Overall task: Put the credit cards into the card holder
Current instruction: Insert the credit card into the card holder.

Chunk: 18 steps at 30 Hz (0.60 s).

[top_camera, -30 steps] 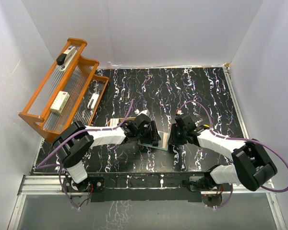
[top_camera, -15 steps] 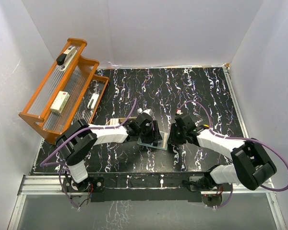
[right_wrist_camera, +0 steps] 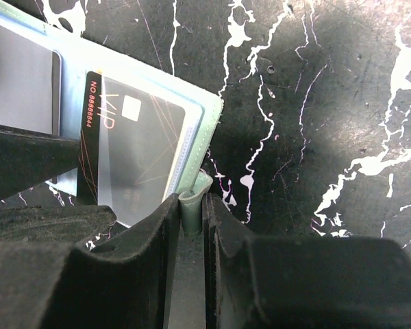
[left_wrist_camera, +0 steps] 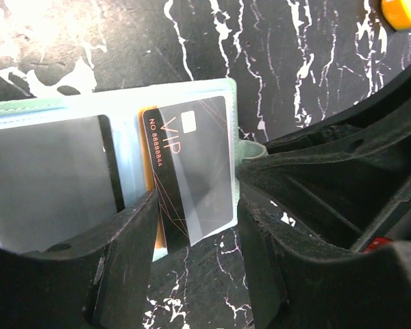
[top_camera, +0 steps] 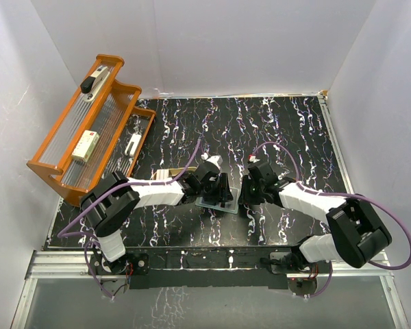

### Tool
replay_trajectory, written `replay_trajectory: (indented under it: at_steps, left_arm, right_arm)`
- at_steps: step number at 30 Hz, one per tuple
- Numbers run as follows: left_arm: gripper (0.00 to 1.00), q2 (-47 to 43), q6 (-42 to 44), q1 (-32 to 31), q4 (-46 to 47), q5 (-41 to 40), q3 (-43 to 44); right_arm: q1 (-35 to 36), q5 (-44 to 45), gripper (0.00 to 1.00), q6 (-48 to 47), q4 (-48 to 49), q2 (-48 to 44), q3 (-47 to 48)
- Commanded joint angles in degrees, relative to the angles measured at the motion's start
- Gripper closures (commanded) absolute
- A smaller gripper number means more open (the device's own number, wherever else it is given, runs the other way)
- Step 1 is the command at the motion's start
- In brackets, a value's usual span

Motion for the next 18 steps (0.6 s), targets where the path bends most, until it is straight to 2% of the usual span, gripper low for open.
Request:
replay_trajectory:
  at_steps: [1, 11, 14, 18]
  left_arm:
    - [0.53, -0.17, 0.1, -2.18, 7.59, 2.03, -0.6]
    - [0.52, -0.91, -1.62, -5.37, 5.8, 3.02, -0.4]
    - [0.51, -1.73, -3.75, -6.29, 6.23, 2.88, -1.42]
    - [0.49, -3.34, -6.52, -6.47, 0.99, 0.63, -0.87]
  right_arm:
    - [0.29, -0.14, 0.83, -2.65, 1.6, 1.67, 1.52]
    - [0.23, 3.78, 0.75, -1.46, -6.63, -1.89, 3.56]
    - [0.32, 4.89, 0.68, -1.24, -8.79, -2.48, 4.55]
    - [0.28, 6.05, 0.55, -0.47, -11.28, -3.39, 5.36]
